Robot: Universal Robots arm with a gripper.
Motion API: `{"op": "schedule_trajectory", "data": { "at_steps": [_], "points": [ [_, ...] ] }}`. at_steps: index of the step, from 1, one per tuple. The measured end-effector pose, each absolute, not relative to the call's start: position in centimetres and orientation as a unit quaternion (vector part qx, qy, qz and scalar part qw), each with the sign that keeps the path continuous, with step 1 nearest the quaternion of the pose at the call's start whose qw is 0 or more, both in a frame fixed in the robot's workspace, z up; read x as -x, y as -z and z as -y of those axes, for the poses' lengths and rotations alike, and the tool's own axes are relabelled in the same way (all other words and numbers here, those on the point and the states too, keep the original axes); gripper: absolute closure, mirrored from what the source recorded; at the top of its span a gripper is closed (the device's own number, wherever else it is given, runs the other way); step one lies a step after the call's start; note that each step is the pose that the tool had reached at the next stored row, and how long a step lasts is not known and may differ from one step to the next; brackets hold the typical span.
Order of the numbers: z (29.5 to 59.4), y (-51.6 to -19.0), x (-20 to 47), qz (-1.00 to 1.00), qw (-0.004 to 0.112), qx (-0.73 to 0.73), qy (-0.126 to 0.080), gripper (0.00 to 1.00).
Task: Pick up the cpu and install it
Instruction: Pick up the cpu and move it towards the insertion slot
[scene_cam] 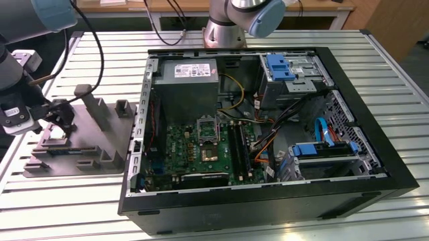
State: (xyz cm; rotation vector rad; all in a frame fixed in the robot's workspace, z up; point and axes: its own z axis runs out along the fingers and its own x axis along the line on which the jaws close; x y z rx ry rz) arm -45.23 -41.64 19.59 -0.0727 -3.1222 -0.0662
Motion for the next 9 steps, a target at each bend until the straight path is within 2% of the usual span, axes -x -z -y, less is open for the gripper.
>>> {"op": "schedule_trajectory", "data": {
  "at_steps": [9],
  "points": [
    [41.64,-18.7,45.24,0.999,0.009,0.023,0.021,0.27]
  ]
}}
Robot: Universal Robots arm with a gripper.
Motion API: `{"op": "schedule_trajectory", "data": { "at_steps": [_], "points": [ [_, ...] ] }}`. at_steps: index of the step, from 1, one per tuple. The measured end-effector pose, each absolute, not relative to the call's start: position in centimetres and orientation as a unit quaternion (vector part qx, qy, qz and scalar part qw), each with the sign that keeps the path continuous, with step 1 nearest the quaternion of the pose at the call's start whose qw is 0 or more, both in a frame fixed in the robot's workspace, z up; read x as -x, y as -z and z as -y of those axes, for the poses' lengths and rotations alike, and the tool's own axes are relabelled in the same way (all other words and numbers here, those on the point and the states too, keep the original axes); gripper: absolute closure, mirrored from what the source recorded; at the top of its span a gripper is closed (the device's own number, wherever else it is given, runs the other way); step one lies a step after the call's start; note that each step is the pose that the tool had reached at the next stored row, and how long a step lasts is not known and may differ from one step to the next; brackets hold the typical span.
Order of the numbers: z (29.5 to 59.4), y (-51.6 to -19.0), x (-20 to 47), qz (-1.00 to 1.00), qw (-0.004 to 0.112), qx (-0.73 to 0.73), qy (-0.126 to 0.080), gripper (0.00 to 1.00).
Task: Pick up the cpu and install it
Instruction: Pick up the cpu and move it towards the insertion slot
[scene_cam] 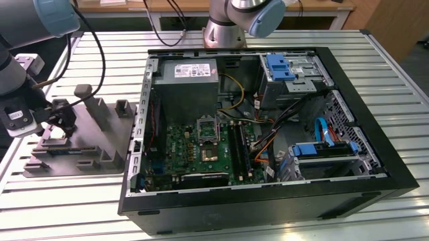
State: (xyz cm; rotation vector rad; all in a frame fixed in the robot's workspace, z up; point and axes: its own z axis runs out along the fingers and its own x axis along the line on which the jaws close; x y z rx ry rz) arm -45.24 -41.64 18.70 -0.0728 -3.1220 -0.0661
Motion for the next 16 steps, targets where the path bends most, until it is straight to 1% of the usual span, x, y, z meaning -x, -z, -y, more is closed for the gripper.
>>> {"op": "schedule_trajectory", "data": {
  "at_steps": [15,16],
  "points": [
    [41.51,-17.96,45.34,0.999,0.009,0.023,0.021,0.27],
    [41.51,-17.94,45.34,0.999,0.009,0.023,0.021,0.28]
  ]
}}
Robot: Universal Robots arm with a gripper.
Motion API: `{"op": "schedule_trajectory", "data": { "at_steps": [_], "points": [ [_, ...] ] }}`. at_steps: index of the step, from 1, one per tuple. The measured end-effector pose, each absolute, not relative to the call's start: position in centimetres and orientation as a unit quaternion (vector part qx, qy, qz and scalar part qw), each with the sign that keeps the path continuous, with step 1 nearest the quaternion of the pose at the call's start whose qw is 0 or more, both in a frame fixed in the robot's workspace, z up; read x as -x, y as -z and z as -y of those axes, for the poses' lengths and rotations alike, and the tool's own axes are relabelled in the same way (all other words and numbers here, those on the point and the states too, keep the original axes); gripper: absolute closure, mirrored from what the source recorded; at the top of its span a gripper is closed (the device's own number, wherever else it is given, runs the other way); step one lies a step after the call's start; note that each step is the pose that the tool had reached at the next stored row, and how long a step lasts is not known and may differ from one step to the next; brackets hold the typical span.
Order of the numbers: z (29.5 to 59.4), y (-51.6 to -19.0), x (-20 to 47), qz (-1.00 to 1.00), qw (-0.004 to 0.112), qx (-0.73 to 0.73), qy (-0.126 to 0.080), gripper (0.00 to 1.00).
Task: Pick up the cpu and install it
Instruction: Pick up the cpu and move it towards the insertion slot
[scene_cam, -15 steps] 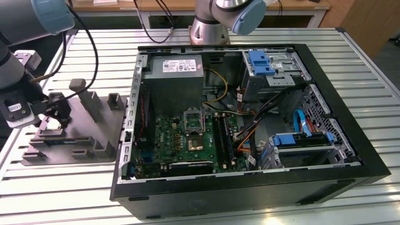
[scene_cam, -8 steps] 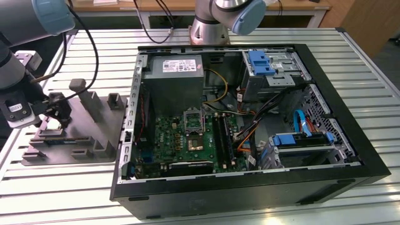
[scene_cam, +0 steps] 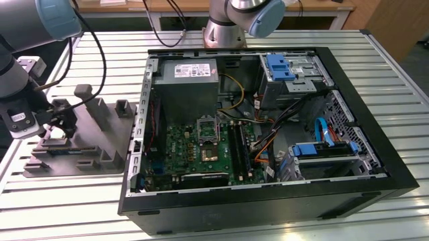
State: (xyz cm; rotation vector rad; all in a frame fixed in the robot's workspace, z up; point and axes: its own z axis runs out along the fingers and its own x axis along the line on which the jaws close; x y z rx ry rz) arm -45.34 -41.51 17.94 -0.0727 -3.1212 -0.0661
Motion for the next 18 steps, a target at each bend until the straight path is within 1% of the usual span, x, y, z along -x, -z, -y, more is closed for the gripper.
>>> {"op": "schedule_trajectory", "data": {
  "at_steps": [1,2,17,18],
  "points": [
    [41.51,-17.93,45.34,0.999,0.009,0.023,0.021,0.28],
    [41.51,-17.92,45.34,0.999,0.009,0.023,0.021,0.35],
    [41.29,-17.89,45.36,0.999,0.009,0.023,0.021,0.35],
    [41.29,-17.89,45.37,0.999,0.009,0.022,0.021,0.36]
  ]
}}
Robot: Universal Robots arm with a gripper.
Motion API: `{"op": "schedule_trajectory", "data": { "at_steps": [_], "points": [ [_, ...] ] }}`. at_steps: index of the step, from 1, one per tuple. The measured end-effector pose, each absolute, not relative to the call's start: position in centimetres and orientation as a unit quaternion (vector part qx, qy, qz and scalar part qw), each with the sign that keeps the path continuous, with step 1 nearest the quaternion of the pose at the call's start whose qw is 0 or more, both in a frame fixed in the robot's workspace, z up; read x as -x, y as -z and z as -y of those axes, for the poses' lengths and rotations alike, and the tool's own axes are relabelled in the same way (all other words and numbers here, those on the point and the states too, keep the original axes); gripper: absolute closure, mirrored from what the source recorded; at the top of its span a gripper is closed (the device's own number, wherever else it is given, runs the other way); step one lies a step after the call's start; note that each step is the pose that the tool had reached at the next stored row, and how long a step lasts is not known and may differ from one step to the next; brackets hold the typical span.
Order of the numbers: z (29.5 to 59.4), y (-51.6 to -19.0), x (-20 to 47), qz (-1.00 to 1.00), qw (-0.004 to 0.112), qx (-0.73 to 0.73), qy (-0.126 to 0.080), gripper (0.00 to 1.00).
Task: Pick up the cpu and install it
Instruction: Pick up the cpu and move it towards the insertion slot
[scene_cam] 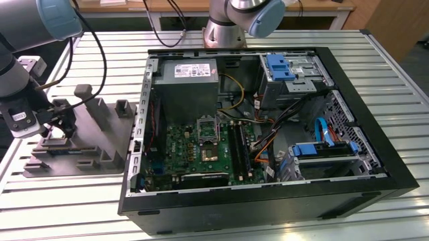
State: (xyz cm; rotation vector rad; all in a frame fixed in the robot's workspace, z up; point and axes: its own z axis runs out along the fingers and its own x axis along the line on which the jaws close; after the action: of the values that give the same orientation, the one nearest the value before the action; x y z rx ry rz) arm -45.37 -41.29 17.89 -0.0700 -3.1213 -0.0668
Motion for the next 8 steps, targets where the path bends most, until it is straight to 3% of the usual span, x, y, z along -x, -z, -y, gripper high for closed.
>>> {"op": "schedule_trajectory", "data": {
  "at_steps": [1,2,8],
  "points": [
    [41.29,-17.88,45.37,0.999,0.009,0.022,0.021,0.36],
    [41.29,-17.88,45.37,0.999,0.009,0.022,0.021,0.44],
    [41.28,-17.87,45.37,0.999,0.009,0.022,0.022,0.44]
  ]
}}
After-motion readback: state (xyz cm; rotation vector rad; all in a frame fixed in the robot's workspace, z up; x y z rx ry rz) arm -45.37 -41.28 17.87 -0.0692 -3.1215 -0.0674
